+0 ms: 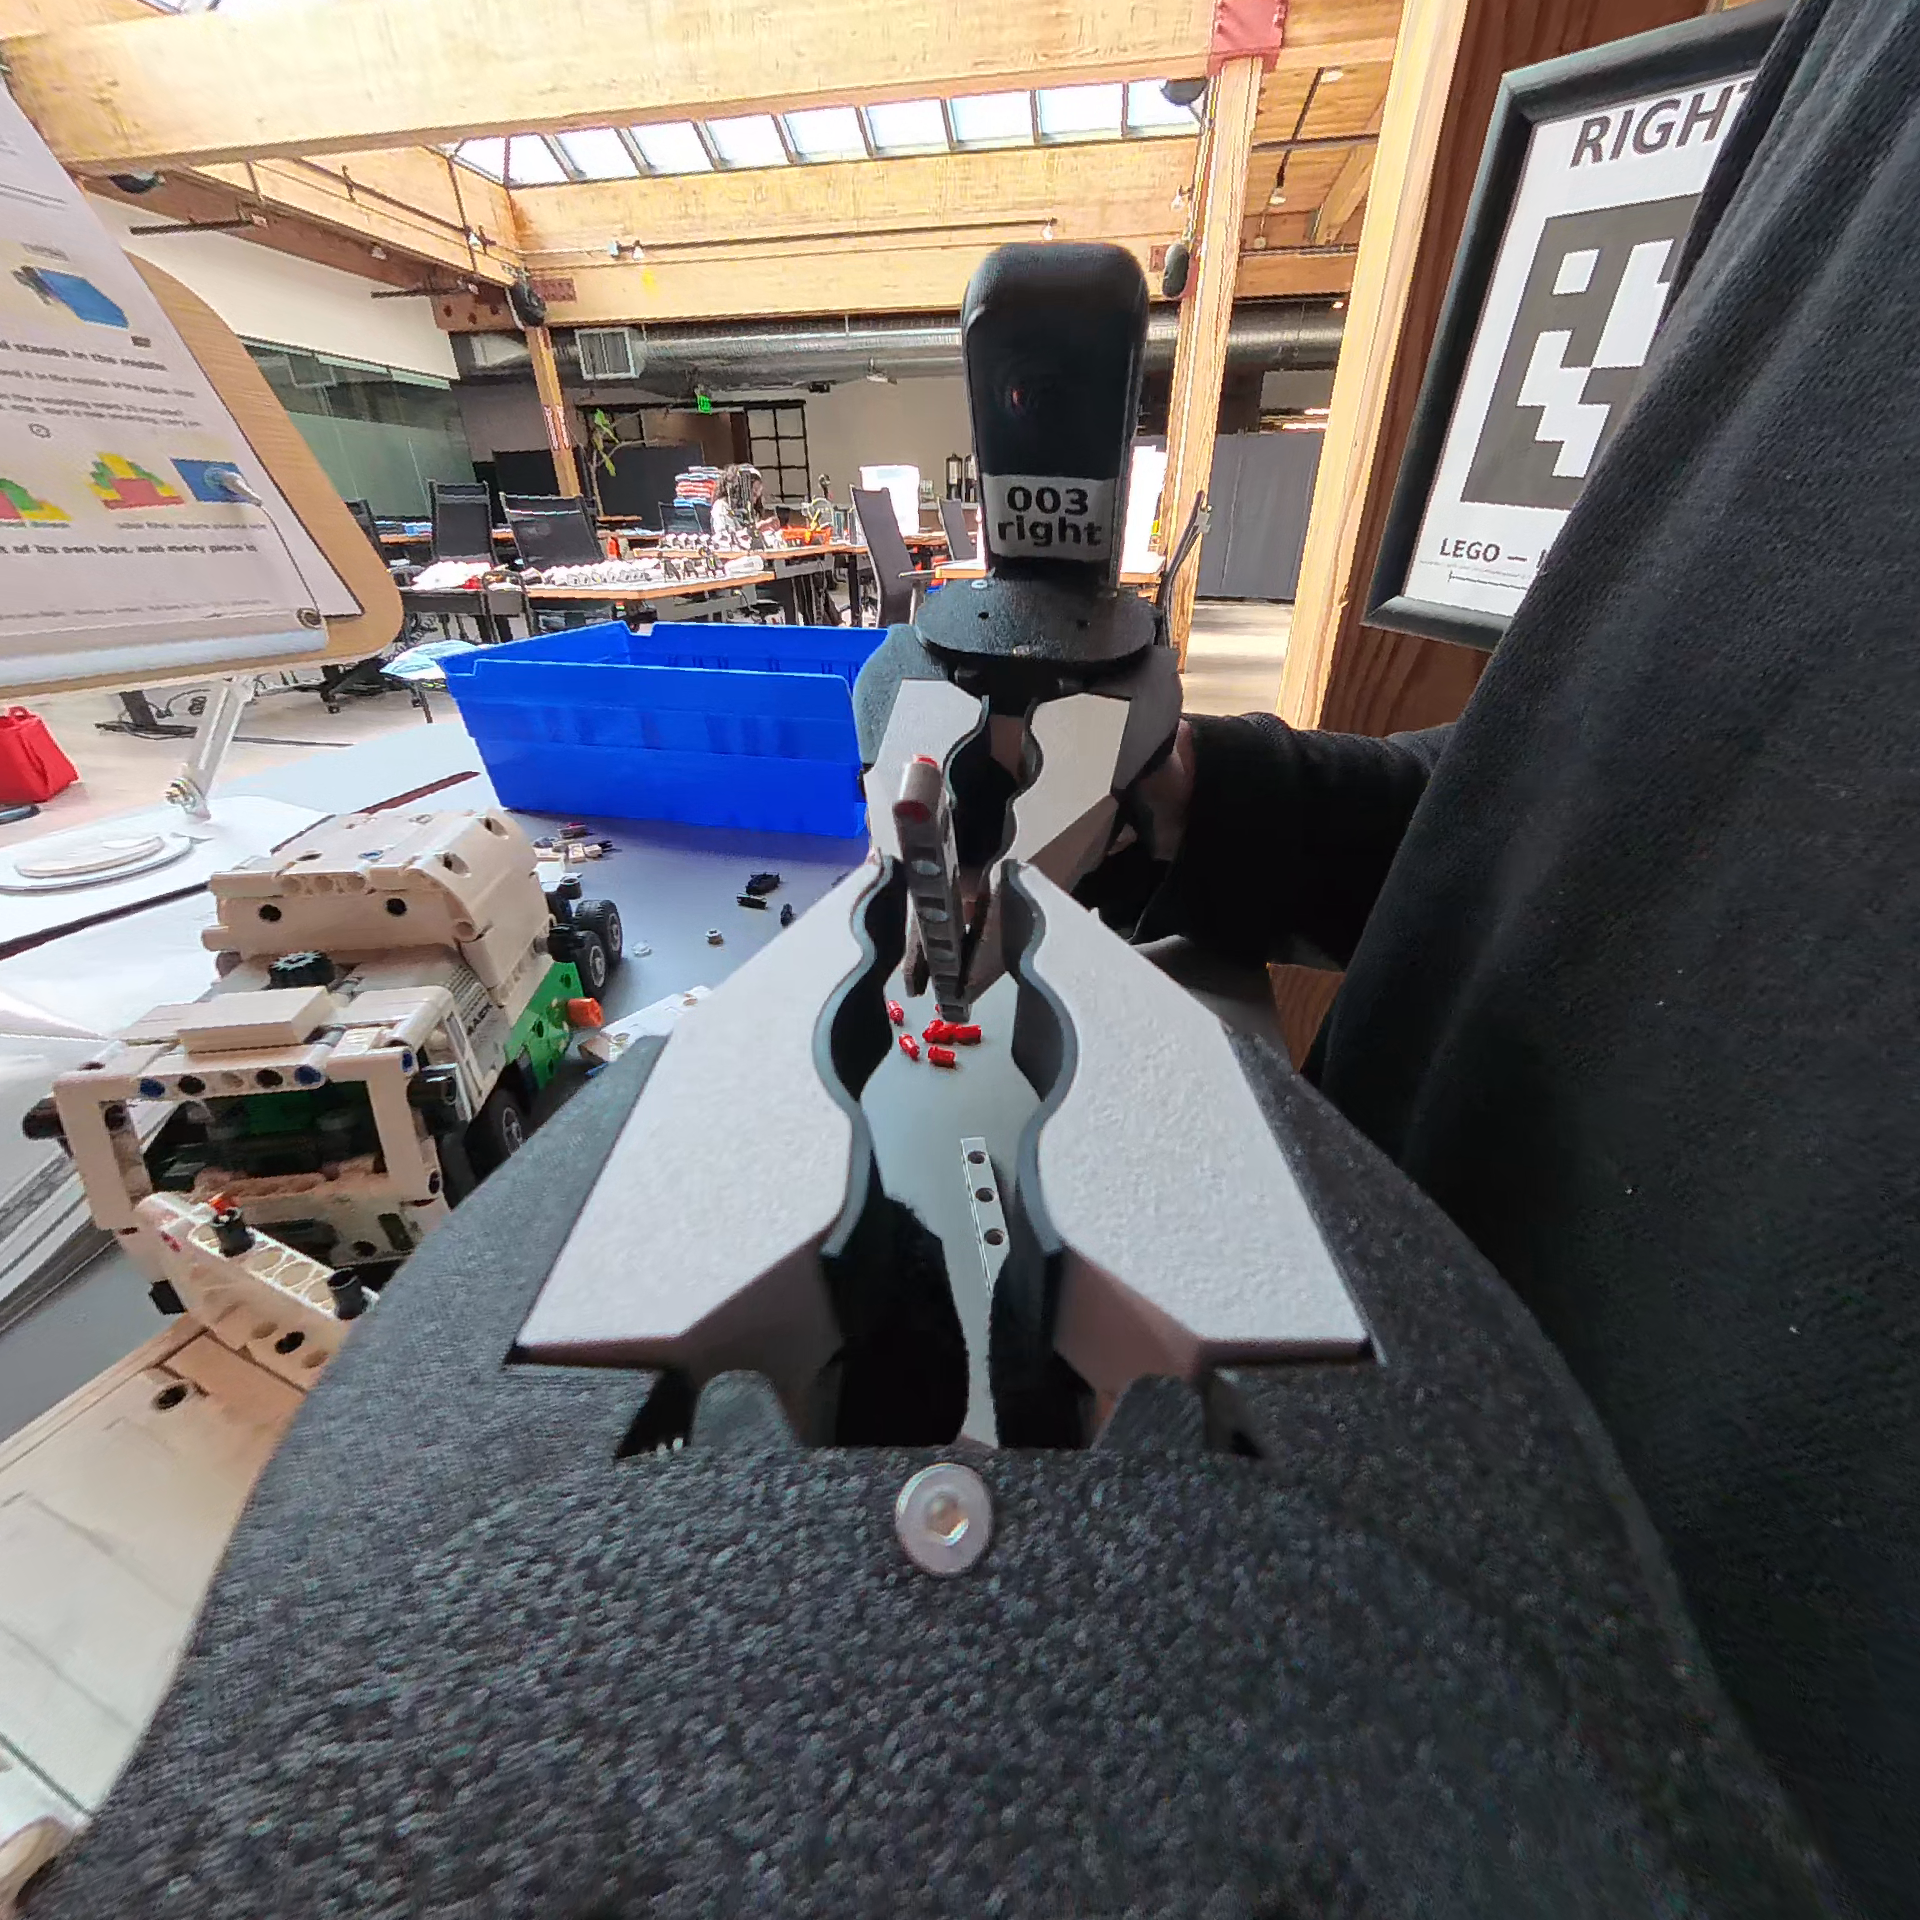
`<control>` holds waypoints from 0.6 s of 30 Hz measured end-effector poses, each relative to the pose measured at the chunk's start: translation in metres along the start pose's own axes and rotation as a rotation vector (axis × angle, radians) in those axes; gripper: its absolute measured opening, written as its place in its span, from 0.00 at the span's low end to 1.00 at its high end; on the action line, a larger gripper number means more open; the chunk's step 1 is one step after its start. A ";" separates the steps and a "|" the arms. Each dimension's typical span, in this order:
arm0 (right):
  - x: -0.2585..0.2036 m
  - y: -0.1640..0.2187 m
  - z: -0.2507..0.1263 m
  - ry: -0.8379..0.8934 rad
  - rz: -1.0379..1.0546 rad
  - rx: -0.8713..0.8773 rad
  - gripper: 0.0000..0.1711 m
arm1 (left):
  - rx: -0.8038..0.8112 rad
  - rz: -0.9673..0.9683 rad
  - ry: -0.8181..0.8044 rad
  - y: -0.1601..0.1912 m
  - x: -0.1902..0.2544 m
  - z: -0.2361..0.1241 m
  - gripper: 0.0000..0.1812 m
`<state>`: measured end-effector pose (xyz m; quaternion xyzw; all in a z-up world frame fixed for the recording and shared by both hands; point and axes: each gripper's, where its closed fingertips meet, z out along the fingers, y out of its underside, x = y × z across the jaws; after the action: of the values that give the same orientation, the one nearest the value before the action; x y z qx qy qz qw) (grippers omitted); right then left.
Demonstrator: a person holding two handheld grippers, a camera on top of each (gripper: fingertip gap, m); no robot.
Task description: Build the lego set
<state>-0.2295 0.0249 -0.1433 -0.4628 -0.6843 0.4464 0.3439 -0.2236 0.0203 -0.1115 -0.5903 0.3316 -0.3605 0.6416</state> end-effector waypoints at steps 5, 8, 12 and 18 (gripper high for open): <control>-0.002 0.003 0.004 -0.001 -0.014 -0.026 0.04 | 0.000 0.009 -0.014 0.000 -0.003 0.000 0.04; -0.001 0.001 0.002 0.008 -0.005 -0.029 0.04 | 0.003 0.007 -0.014 0.000 -0.003 -0.001 0.04; -0.004 -0.004 -0.001 -0.008 0.011 -0.013 0.04 | 0.022 -0.014 0.006 -0.003 -0.001 -0.002 0.04; -0.005 -0.008 -0.004 -0.005 0.011 -0.019 0.04 | 0.002 0.001 0.001 0.001 0.000 -0.001 0.04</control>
<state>-0.2269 0.0201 -0.1348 -0.4686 -0.6870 0.4429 0.3351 -0.2245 0.0199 -0.1121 -0.5893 0.3319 -0.3609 0.6421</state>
